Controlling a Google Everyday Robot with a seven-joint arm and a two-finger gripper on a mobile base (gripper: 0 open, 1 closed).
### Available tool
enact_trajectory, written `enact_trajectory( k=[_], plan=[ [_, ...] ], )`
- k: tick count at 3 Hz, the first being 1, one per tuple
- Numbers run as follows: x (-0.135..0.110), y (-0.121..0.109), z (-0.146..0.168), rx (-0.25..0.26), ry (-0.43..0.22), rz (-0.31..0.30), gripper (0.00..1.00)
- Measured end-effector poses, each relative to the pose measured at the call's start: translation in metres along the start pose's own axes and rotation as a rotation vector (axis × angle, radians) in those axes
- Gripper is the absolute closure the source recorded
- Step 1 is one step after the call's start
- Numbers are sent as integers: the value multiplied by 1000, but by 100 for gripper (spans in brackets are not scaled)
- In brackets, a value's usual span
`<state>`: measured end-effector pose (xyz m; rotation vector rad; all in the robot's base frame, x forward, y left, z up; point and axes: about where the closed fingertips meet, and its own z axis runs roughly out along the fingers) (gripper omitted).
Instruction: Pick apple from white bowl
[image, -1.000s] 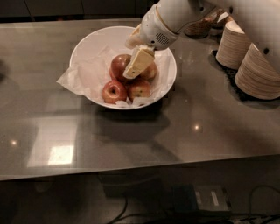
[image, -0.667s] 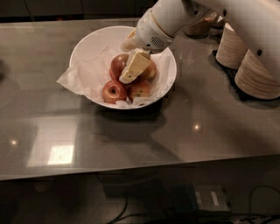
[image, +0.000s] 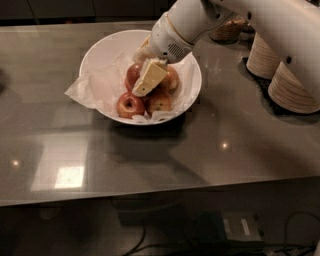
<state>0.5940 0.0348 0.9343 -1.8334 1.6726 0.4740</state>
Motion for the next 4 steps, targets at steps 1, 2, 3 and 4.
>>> enact_trajectory(
  k=[1, 2, 3, 4],
  plan=[
    [2, 0, 2, -3, -4, 5, 53],
    [2, 0, 2, -3, -4, 5, 76],
    [2, 0, 2, -3, -4, 5, 98],
    [2, 0, 2, -3, -4, 4, 100]
  ],
)
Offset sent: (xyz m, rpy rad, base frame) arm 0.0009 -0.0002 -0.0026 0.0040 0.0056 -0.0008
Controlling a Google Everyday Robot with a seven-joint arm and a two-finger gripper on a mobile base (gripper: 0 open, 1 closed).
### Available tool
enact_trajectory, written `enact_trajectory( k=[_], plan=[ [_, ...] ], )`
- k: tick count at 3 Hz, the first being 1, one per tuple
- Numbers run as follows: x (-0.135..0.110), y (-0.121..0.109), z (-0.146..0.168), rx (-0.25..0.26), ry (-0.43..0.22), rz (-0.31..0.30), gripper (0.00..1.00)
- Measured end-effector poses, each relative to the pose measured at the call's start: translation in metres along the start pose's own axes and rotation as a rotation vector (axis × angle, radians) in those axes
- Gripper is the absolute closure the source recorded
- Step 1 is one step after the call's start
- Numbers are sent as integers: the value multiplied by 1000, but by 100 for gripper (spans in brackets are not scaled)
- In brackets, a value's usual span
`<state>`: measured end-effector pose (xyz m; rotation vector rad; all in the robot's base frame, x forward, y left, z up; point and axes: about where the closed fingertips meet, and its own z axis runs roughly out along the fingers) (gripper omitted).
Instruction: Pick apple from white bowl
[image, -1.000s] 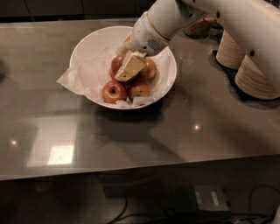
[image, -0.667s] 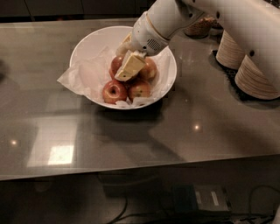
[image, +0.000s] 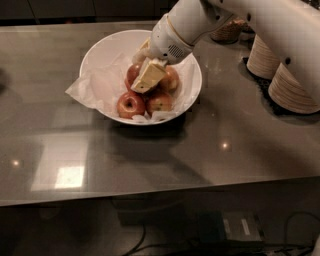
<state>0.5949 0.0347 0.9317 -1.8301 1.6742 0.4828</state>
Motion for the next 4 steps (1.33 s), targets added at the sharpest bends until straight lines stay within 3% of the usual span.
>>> enact_trajectory(
  k=[1, 2, 4],
  plan=[
    [-2, 1, -3, 0, -12, -5, 100],
    [-10, 1, -27, 39, -54, -26, 100],
    [-24, 6, -97, 179, -98, -77, 100]
  ],
)
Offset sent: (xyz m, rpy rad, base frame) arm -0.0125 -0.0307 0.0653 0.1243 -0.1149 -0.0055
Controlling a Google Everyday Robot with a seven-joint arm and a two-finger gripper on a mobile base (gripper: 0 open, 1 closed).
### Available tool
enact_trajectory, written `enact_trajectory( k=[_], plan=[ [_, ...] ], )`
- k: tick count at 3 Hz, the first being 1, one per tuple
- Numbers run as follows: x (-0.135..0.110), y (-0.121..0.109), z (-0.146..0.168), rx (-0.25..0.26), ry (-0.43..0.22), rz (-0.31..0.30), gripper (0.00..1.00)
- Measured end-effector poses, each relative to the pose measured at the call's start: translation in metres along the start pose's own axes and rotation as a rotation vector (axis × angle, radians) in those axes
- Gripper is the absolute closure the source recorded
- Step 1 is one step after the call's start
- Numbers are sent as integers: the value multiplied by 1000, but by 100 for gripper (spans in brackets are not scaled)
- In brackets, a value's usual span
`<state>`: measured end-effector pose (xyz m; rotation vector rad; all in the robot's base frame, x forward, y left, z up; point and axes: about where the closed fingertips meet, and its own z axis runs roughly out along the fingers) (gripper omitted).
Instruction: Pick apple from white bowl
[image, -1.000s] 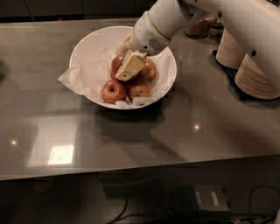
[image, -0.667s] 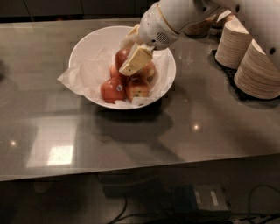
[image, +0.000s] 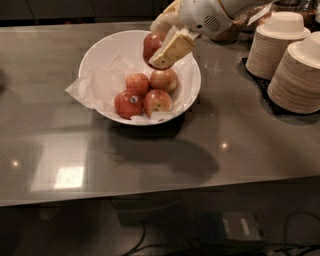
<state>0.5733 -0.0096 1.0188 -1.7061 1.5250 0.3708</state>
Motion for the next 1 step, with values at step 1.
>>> enact_trajectory(
  k=[1],
  plan=[
    [0, 0, -1, 1, 1, 0, 100]
  ],
)
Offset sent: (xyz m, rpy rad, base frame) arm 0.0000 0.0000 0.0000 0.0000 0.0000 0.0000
